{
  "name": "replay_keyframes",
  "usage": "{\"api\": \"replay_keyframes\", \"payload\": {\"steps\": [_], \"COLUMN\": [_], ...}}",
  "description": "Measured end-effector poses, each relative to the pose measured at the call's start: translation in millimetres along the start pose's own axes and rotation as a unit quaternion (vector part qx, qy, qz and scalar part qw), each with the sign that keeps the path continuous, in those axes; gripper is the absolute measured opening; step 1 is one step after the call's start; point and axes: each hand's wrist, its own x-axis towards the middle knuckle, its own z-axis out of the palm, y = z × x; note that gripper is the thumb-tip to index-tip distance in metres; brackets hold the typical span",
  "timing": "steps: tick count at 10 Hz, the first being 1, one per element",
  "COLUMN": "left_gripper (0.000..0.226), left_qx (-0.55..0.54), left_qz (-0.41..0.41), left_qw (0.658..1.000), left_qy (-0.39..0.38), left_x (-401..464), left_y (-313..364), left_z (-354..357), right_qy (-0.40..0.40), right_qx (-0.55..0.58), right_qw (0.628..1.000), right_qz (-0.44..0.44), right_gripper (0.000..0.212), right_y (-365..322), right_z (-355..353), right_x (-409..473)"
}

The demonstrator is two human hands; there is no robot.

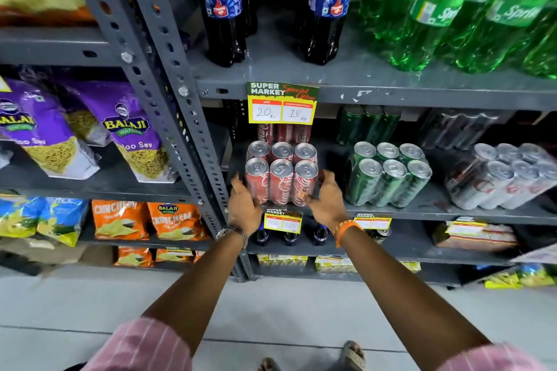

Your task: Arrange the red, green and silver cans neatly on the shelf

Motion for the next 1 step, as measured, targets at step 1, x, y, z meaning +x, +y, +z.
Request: {"api": "replay_keyframes", "payload": {"steps": [1], "left_gripper": [0.088], "left_qx": [-0.048], "left_qz": [0.065], "left_qw": [0.996], "left_qy": [0.036], "left_x": [-33.9], "left_y": [6.6], "left_z": [-13.6], "right_qy": [0.097], "right_qx": [0.144], "right_qw": [0.984], "right_qz": [-0.023], "right_gripper": [0.054], "right_y": [-18.6], "right_z": [-29.3], "right_x": [-47.3]}}
